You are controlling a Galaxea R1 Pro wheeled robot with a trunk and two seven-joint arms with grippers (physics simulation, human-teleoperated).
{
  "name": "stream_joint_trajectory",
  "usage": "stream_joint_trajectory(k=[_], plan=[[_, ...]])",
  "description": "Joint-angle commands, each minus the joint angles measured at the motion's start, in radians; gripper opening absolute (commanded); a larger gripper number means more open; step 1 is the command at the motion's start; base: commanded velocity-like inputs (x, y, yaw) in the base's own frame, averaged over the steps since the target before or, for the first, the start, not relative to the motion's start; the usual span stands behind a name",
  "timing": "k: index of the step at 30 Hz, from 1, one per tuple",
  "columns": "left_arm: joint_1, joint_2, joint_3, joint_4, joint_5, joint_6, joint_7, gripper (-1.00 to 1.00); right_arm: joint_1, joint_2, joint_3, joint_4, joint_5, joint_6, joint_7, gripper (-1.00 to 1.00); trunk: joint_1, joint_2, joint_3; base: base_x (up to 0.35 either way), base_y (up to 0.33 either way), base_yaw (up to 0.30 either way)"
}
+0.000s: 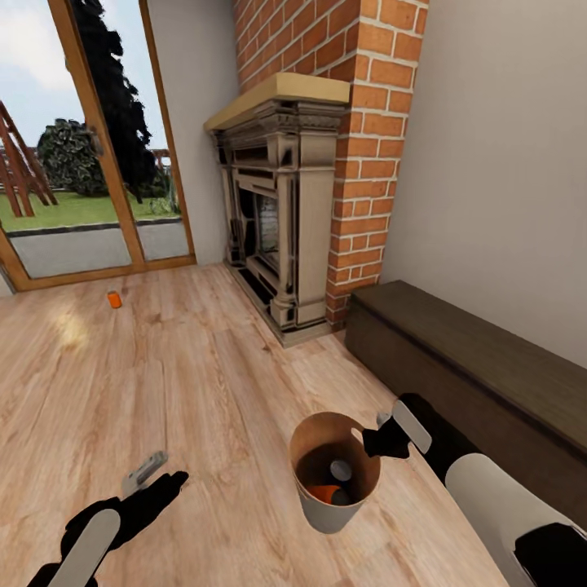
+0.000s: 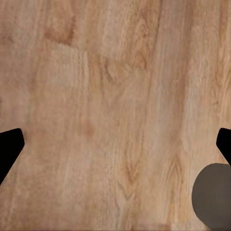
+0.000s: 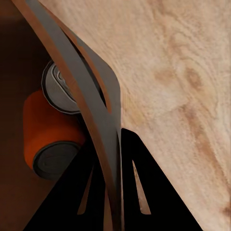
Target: Put the three can of soda from the living room inside the tash can in the kitchen.
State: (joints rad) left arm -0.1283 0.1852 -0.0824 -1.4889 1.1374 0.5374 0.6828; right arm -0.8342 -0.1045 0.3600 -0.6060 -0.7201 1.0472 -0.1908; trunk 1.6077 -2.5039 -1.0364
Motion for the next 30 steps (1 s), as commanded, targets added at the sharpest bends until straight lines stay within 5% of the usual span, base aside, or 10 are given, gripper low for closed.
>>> stream_joint_trajectory(k=[1, 6, 10, 19, 25, 30], plan=[[0.005, 0.0, 0.002, -0.007, 0.003, 0.0, 0.007, 1.0, 0.0, 0.001, -0.003, -0.001, -0.045, 0.0, 0.007, -1.0, 0.0, 0.0, 0.0, 0.331, 0.118, 0.0], [0.029, -0.004, 0.011, -0.038, 0.004, -0.002, 0.033, 1.0, 0.001, 0.029, -0.002, -0.002, -0.041, 0.0, -0.002, -1.0, 0.0, 0.0, 0.0, 0.337, 0.101, 0.0], [0.07, -0.008, 0.11, -0.043, 0.014, -0.007, 0.054, 1.0, 0.001, 0.037, -0.001, -0.001, -0.041, 0.0, -0.002, -1.0, 0.0, 0.0, 0.0, 0.34, 0.094, 0.0], [0.076, -0.029, 0.124, -0.04, 0.012, -0.008, 0.058, 1.0, 0.004, 0.046, 0.005, -0.003, -0.039, 0.0, 0.004, -1.0, 0.0, 0.0, 0.0, 0.34, 0.094, 0.0], [0.076, -0.03, 0.125, -0.036, 0.011, -0.008, 0.058, 1.0, 0.004, 0.06, 0.117, -0.015, -0.025, 0.0, 0.004, -1.0, 0.0, 0.0, 0.0, 0.34, 0.094, 0.0], [0.076, -0.031, 0.124, -0.034, 0.011, -0.008, 0.058, 1.0, 0.004, 0.062, 0.149, -0.033, -0.024, 0.0, 0.004, -1.0, 0.0, 0.0, 0.0, 0.34, 0.094, 0.0]])
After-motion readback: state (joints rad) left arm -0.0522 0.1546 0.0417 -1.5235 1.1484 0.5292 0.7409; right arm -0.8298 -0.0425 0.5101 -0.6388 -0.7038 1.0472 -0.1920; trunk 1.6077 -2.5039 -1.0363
